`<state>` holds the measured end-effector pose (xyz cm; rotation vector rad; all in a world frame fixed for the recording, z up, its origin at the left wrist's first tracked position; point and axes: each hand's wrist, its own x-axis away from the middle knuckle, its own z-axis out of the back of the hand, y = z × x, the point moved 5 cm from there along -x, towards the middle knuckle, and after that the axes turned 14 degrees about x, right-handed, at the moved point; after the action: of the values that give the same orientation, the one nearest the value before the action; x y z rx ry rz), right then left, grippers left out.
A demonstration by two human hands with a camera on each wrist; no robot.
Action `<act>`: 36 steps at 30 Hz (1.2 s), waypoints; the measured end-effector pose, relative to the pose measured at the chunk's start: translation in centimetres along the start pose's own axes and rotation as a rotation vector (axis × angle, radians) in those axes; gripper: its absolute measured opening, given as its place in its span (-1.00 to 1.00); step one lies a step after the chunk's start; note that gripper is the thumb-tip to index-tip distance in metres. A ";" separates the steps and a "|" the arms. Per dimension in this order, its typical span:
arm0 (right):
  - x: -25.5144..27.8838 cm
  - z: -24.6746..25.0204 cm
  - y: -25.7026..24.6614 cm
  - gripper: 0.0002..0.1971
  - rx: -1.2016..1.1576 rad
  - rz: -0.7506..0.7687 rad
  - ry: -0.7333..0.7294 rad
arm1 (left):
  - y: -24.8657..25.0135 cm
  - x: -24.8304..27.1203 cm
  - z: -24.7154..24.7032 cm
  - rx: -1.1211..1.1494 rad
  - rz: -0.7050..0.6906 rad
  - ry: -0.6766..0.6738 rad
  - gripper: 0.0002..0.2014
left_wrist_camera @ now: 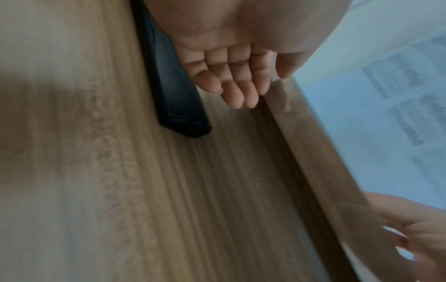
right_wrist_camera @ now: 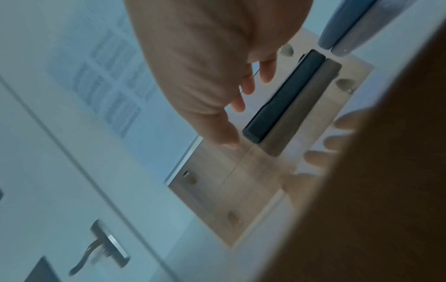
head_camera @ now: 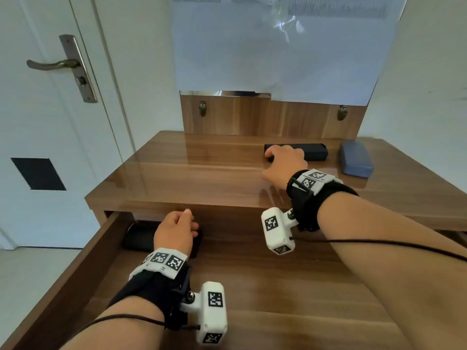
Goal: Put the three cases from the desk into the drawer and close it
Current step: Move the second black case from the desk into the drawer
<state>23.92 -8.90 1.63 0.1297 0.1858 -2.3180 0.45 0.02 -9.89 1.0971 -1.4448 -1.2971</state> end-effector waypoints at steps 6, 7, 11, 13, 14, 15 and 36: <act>-5.3 -0.4 2.4 -0.46 0.124 -0.145 -0.086 | -2.3 -1.0 0.1 0.003 0.044 -0.029 -0.73; -5.9 -0.3 2.8 -0.46 0.137 -0.159 -0.092 | -2.5 -1.0 0.1 0.012 0.051 -0.037 -0.74; -7.9 -0.8 3.8 -0.47 0.154 -0.149 -0.142 | -2.4 -0.9 -0.3 0.072 0.058 -0.071 -0.76; -8.4 -1.3 4.2 -0.49 0.188 -0.148 -0.177 | -2.1 -0.6 -0.8 0.096 0.054 -0.091 -0.76; -8.6 -1.6 4.3 -0.47 0.190 -0.151 -0.196 | -2.1 -0.6 -1.0 0.101 0.058 -0.099 -0.76; -8.4 -1.7 4.3 -0.46 0.161 -0.168 -0.222 | -2.1 -0.5 -1.0 0.102 0.065 -0.103 -0.76; -1.6 1.0 2.6 -0.41 0.197 0.108 -0.232 | -0.9 0.2 -0.1 0.036 0.033 -0.117 -0.78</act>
<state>26.93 -9.70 2.65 -0.0306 -0.1626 -2.2181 0.56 -0.24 -10.79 1.0318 -1.5717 -1.3353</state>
